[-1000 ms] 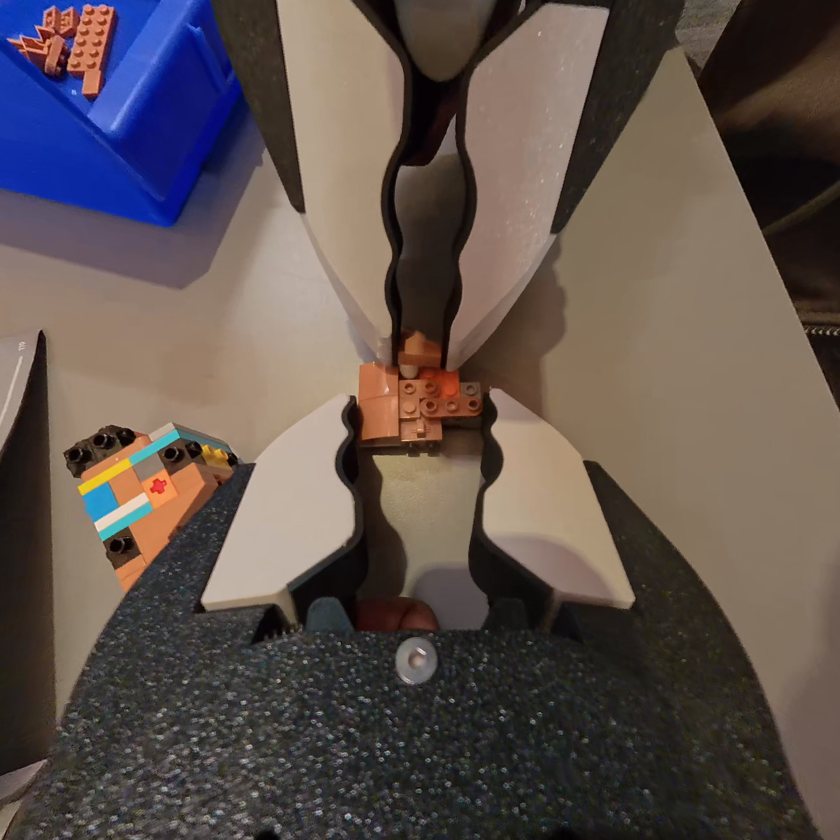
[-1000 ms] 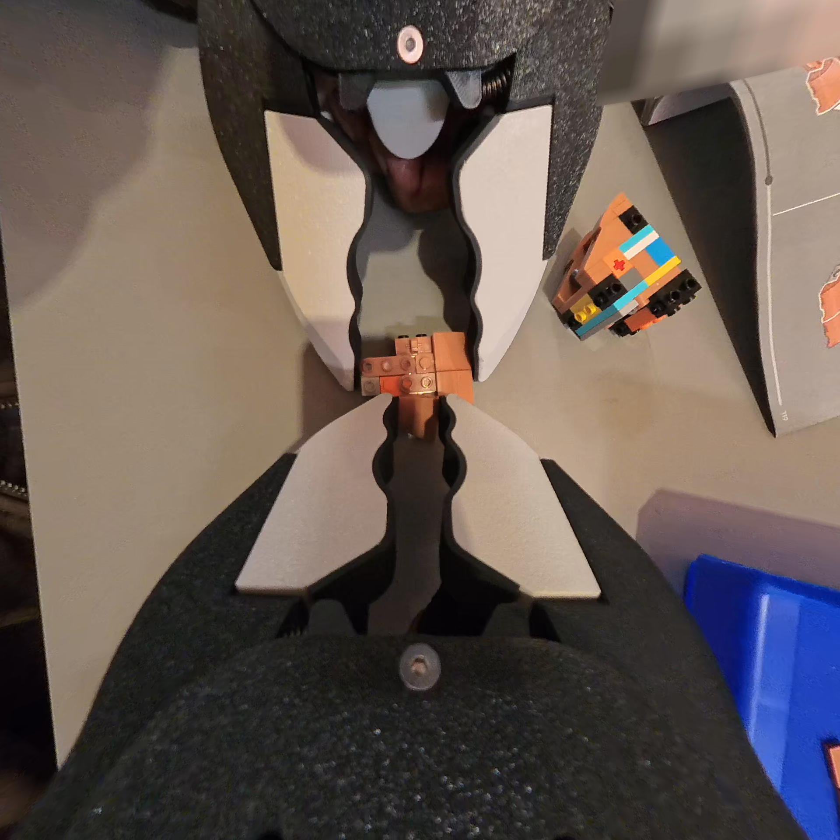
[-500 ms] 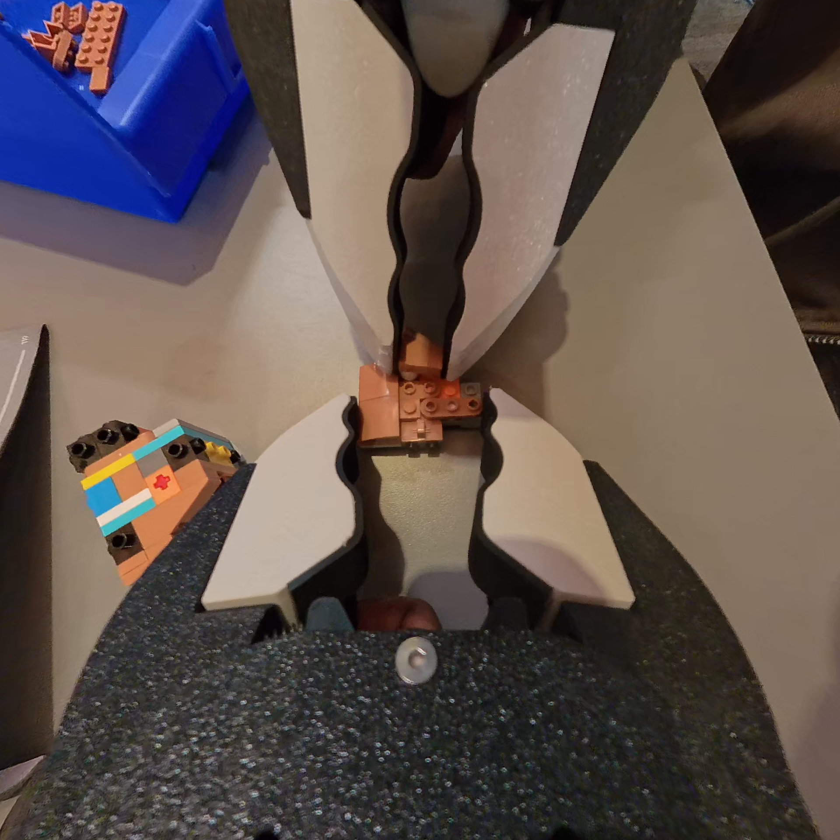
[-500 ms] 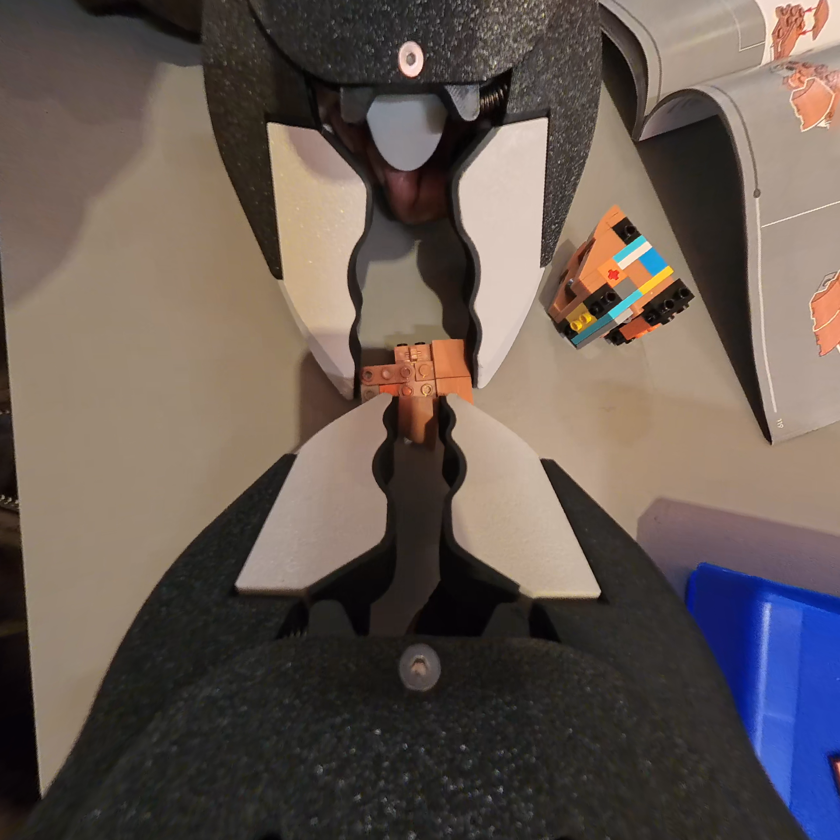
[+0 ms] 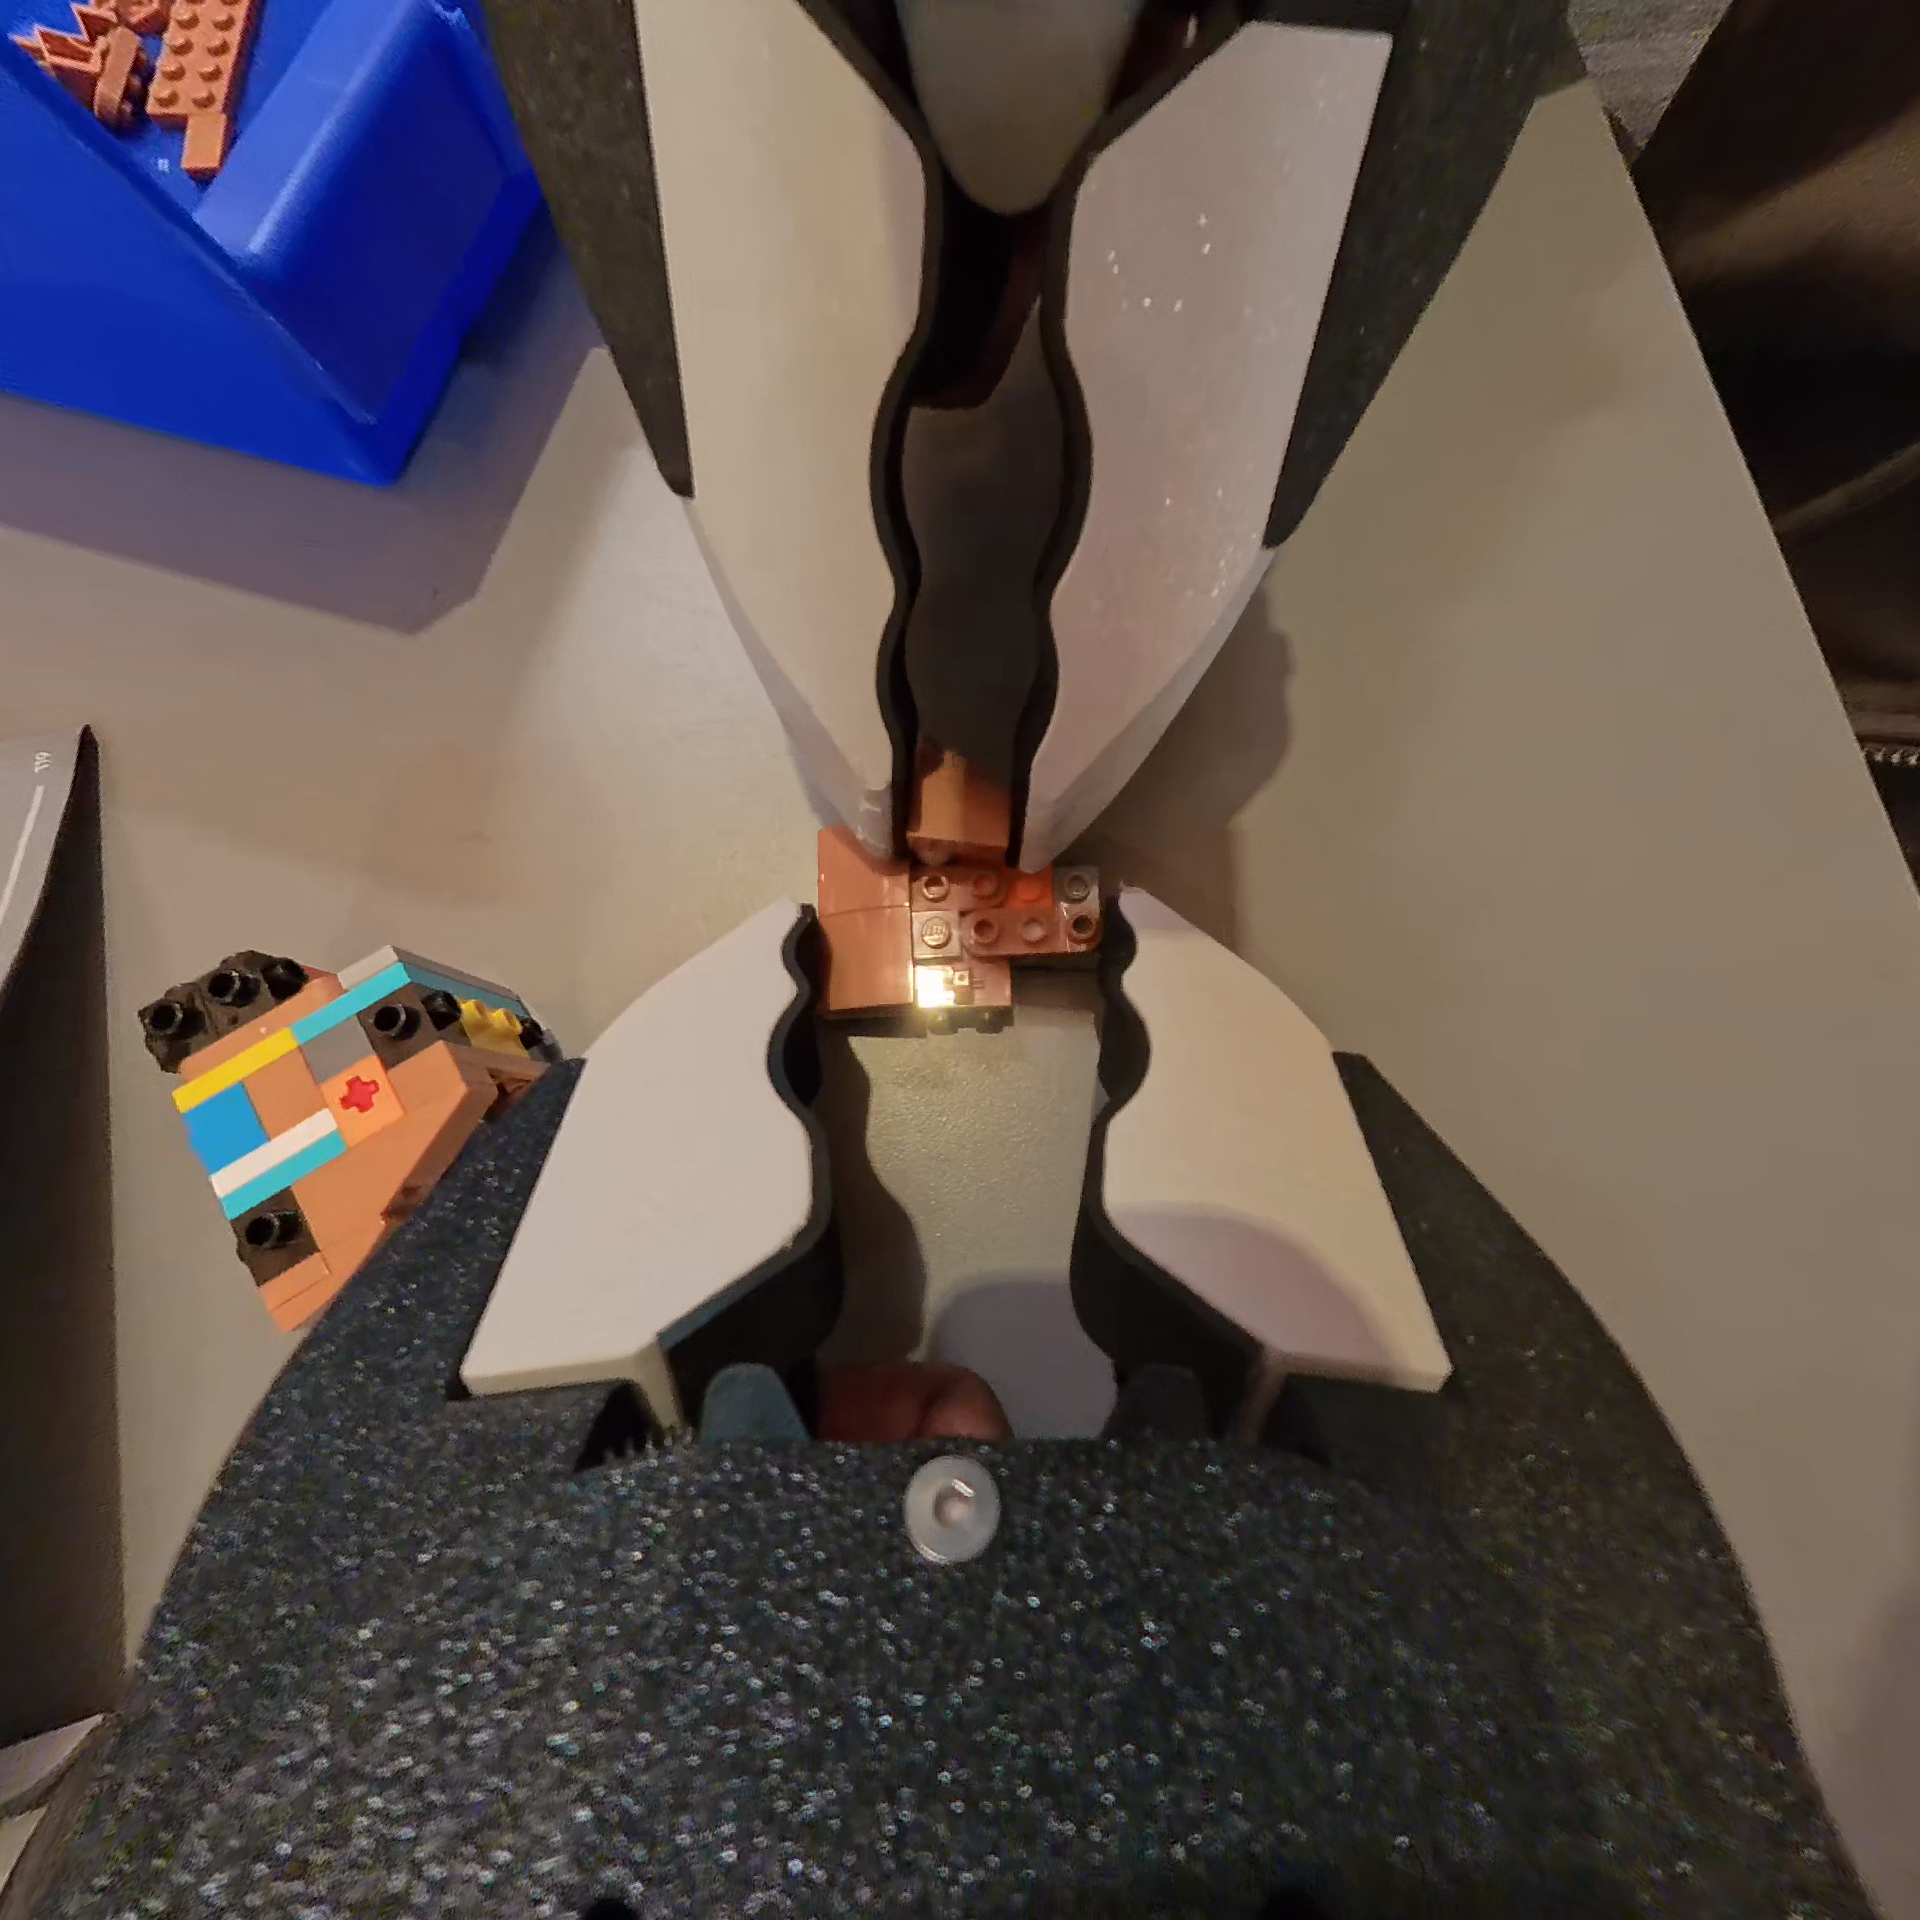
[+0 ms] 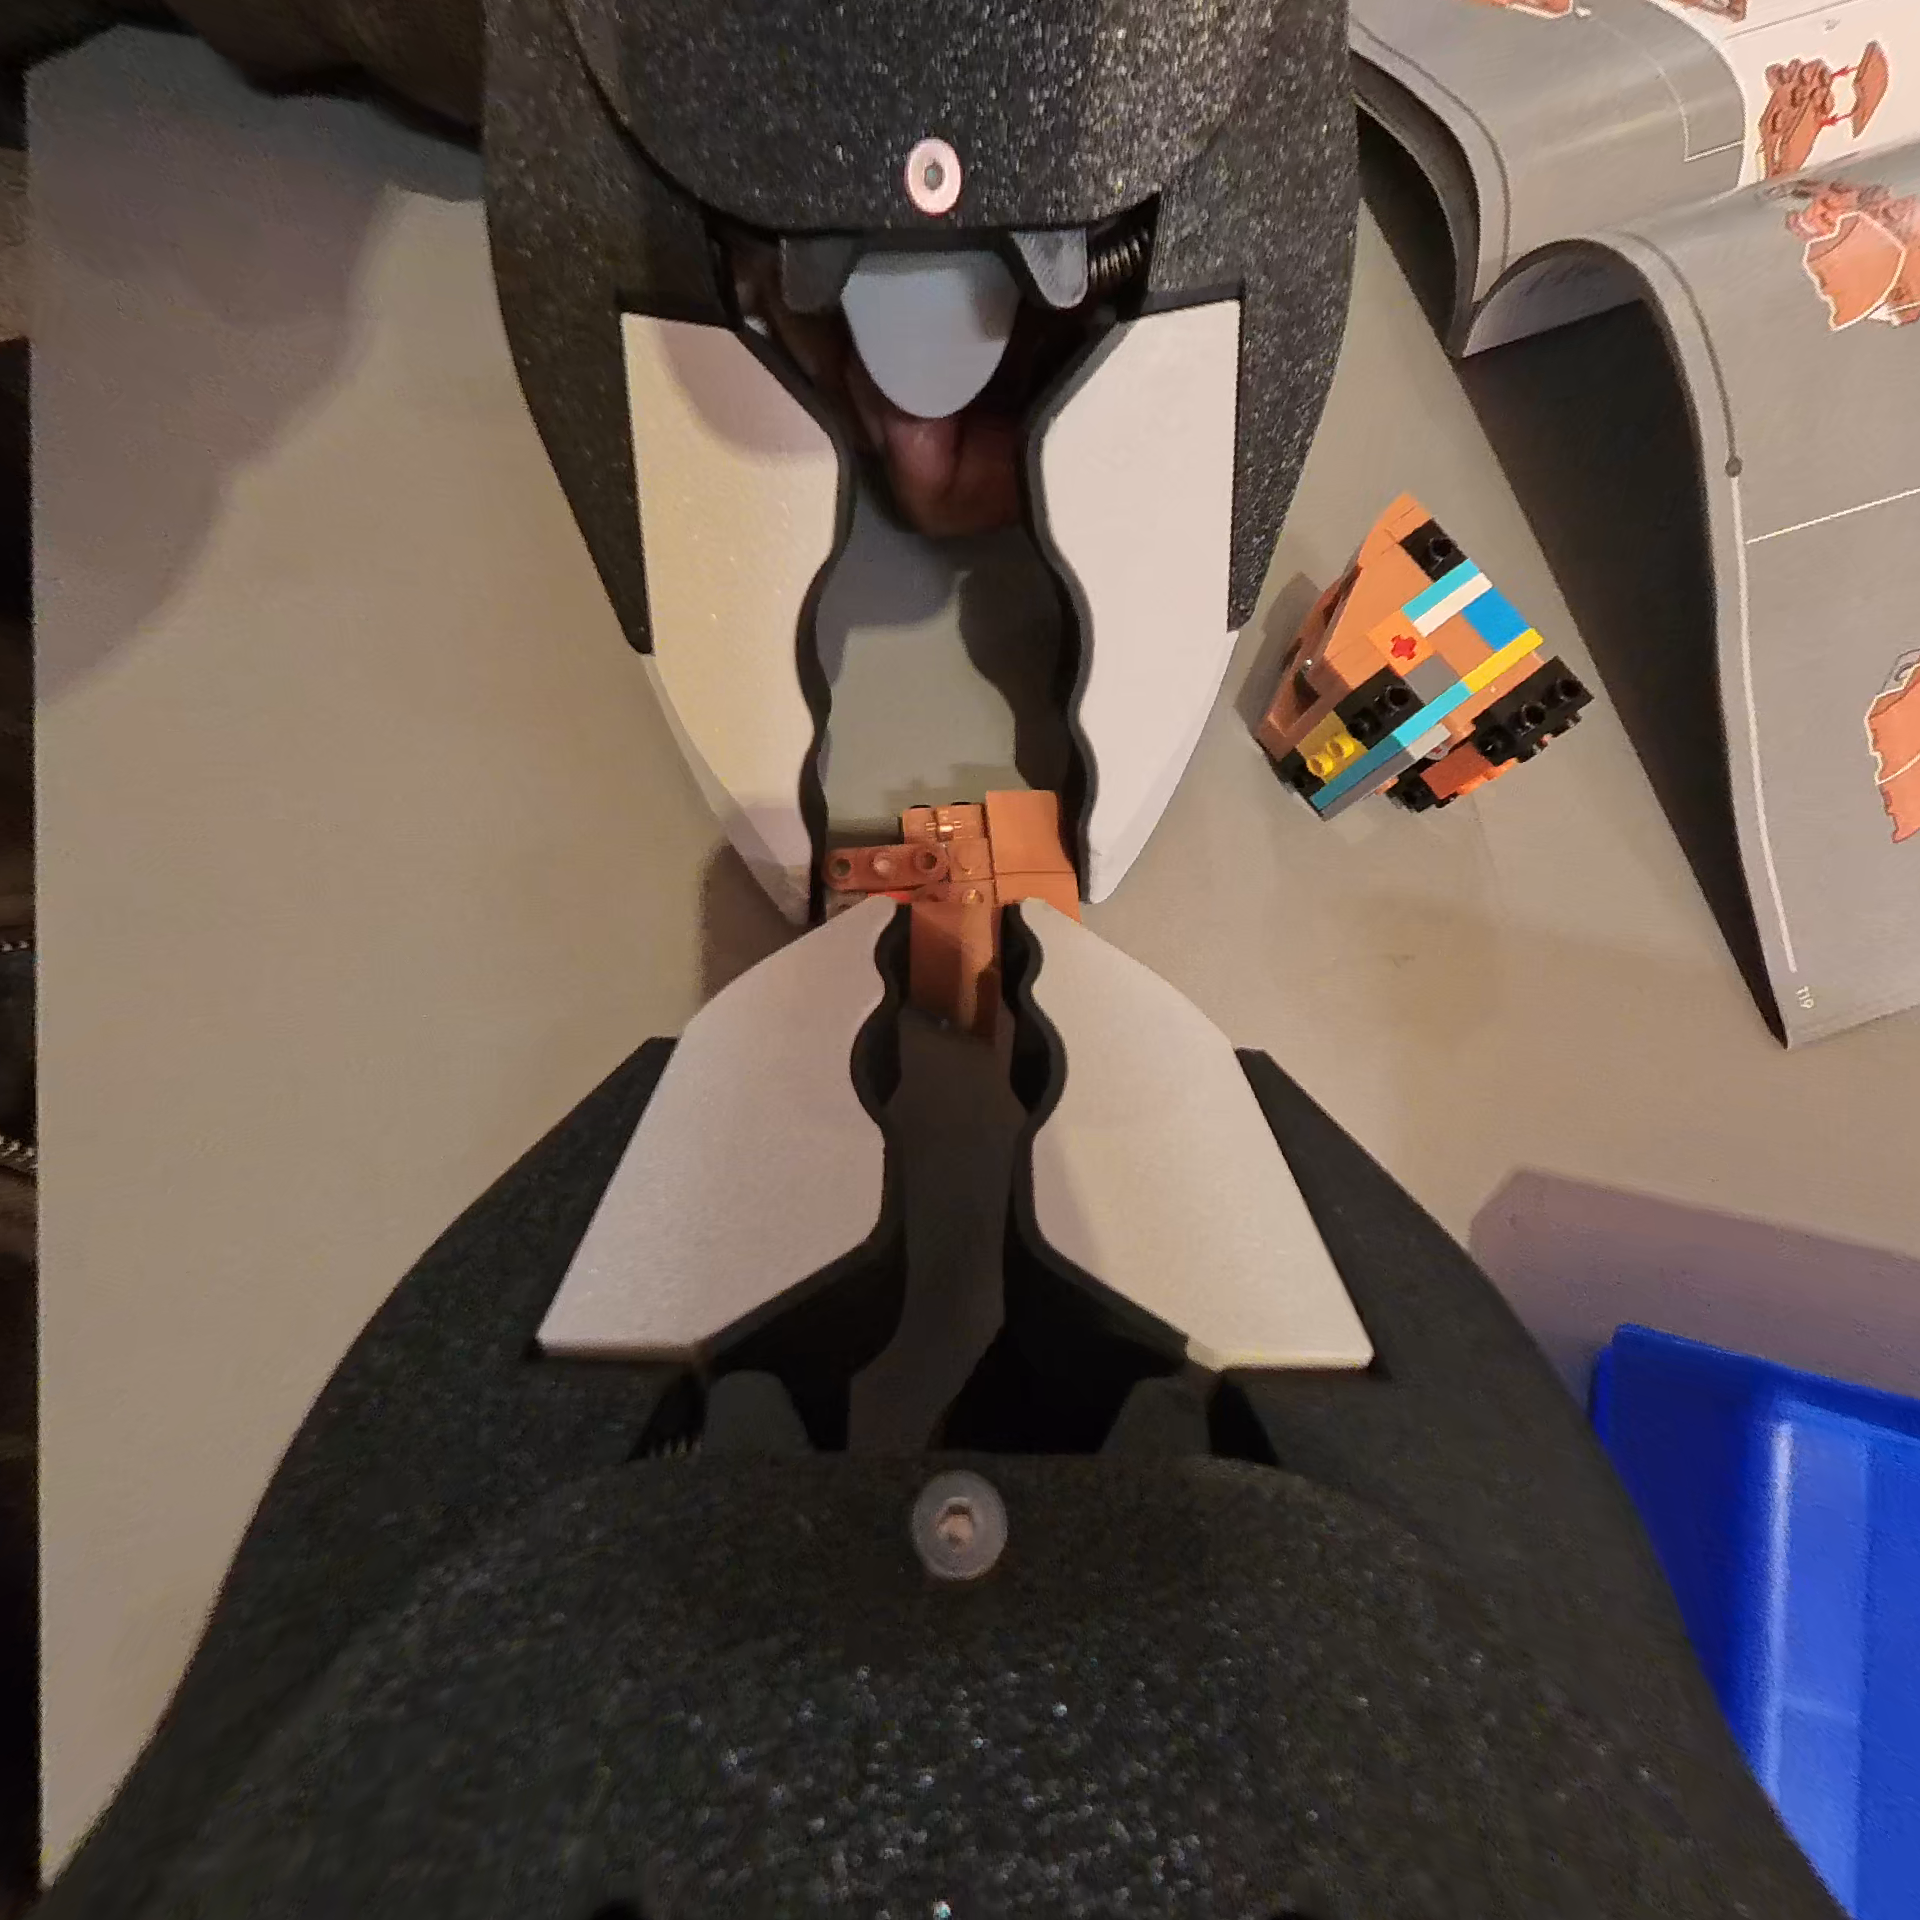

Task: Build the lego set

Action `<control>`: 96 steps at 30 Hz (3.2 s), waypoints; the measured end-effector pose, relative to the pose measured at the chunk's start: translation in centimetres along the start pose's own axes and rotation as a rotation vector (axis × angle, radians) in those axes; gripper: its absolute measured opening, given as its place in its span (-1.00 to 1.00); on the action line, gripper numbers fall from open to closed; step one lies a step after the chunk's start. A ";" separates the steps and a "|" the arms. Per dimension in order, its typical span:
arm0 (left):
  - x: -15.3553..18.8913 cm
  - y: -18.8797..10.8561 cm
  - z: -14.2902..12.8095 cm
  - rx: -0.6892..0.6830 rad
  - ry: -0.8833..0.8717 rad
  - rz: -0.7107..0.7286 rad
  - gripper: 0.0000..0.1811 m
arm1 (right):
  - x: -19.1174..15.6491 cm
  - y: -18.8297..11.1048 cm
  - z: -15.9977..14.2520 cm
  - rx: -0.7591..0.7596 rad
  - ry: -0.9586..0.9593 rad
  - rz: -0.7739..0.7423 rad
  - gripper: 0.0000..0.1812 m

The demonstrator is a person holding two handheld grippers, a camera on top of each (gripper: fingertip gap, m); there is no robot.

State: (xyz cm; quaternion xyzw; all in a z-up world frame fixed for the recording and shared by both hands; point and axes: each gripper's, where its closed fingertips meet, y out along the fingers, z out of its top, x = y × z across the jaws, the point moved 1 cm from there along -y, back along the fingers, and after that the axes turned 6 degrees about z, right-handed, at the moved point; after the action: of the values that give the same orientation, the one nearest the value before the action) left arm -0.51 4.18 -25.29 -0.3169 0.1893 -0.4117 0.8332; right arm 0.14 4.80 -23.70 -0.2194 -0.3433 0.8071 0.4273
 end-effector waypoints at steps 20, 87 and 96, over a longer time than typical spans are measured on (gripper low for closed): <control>-0.3 -0.6 0.6 0.061 -0.083 -0.043 -0.43 | 0.3 -1.4 0.3 0.089 -0.180 -0.092 -0.56; 2.0 -5.5 2.3 0.335 -0.219 -0.435 -0.43 | -2.5 -1.7 5.0 0.504 -0.998 -0.217 -0.68; 1.9 -5.4 2.3 0.325 -0.226 -0.429 -0.43 | -2.4 -1.5 4.8 0.481 -0.978 -0.205 -0.68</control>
State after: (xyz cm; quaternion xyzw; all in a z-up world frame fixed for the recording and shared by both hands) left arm -1.11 0.98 -20.06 -0.2560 -0.0442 -0.5655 0.7827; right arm -0.86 1.67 -19.23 0.3190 -0.3272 0.8250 0.3325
